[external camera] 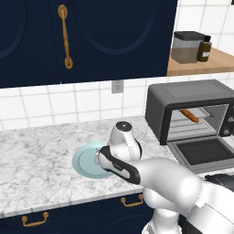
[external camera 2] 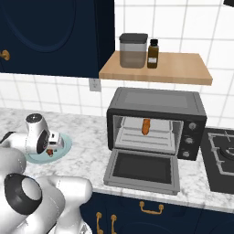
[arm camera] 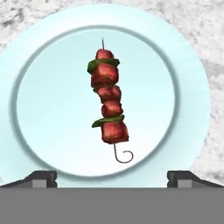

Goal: Pick up the kebab skewer and baguette bread, and place them inside the toaster oven. Close the toaster oven door and start by setting the timer.

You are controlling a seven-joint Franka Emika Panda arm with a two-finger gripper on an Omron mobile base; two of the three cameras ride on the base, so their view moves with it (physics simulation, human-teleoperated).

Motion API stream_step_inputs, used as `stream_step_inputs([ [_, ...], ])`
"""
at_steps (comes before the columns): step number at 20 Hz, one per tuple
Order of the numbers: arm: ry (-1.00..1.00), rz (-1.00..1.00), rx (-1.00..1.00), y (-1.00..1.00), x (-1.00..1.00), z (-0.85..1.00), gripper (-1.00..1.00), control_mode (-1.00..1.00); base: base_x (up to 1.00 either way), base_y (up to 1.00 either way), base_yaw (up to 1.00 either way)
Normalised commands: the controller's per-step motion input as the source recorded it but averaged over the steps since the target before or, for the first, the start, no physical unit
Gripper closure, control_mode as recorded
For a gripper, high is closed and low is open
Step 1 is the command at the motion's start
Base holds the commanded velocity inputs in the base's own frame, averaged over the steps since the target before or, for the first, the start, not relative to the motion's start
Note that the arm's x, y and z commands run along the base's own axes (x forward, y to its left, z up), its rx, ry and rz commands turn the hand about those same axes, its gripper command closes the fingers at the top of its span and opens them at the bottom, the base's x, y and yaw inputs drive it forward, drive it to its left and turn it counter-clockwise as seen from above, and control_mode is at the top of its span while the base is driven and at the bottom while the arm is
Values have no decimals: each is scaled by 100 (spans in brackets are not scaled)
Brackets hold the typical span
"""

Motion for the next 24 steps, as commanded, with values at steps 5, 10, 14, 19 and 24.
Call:
stream_step_inputs([
  [5,0,0,0,10,26,-8,-100,-100,0,0,0],
  [10,0,0,0,2,19,-10,-100,-100,0,0,0],
  [14,0,0,0,5,6,-25,-100,-100,0,0,0],
  [19,0,0,0,10,9,-27,-100,-100,0,0,0],
  [24,0,0,0,3,3,-16,-100,-100,0,0,0],
])
